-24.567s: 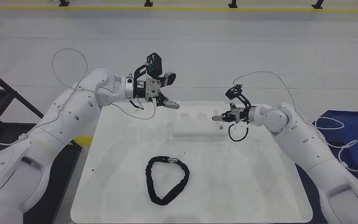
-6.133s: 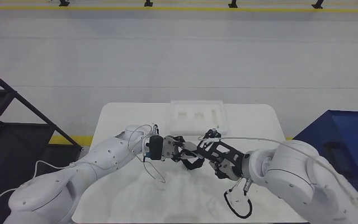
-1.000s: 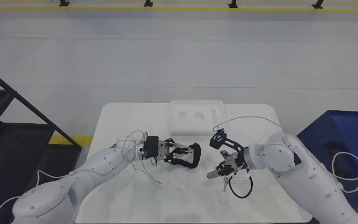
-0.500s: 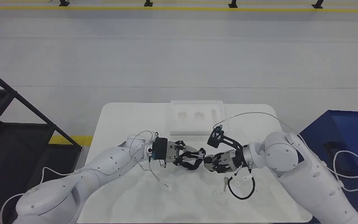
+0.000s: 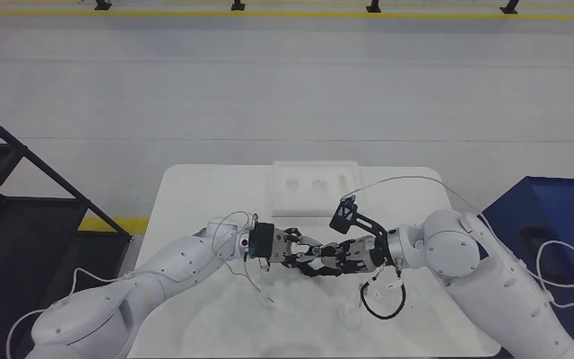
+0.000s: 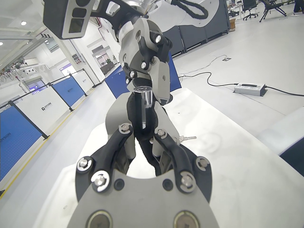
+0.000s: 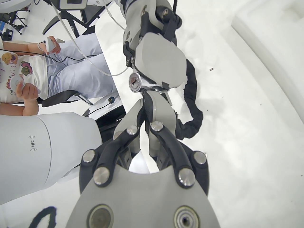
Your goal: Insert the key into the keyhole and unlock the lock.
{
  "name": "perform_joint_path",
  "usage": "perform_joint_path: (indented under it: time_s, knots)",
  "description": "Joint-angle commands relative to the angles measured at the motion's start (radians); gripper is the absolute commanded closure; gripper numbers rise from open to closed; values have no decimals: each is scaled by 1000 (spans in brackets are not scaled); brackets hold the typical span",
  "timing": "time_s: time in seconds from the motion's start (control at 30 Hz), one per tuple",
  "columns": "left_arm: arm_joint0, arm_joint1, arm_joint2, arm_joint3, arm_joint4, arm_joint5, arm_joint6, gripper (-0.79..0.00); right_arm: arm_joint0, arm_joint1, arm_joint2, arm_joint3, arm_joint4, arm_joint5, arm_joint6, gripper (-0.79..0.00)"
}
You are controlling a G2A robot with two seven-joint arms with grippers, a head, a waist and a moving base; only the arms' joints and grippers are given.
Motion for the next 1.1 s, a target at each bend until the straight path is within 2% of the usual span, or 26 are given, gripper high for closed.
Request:
perform_joint_path:
  time_s: [0.0,0.2,0.5,0.57,0.7,0.9,1.07]
  knots:
    - [0,-2,0,1,-1,-1,-1,0,3,0,-2,-7,-6,2,9,0]
    - [-6,0,0,26,-10,17,17,0,6,3,5,-26,-42,46,19,0]
    - [-43,29,-9,80,19,24,24,0,-76,31,89,-156,-320,343,43,0]
    - [-44,38,-18,78,22,18,18,0,-97,34,87,-179,-364,377,58,0]
    - [-43,58,-46,65,35,6,-7,0,-136,38,76,-189,-407,385,80,0]
    - [-24,96,-95,-3,42,-15,-46,0,-163,38,16,-147,-480,286,114,0]
    - [5,128,-134,-44,51,-28,-65,0,-157,32,-23,-100,-534,276,120,0]
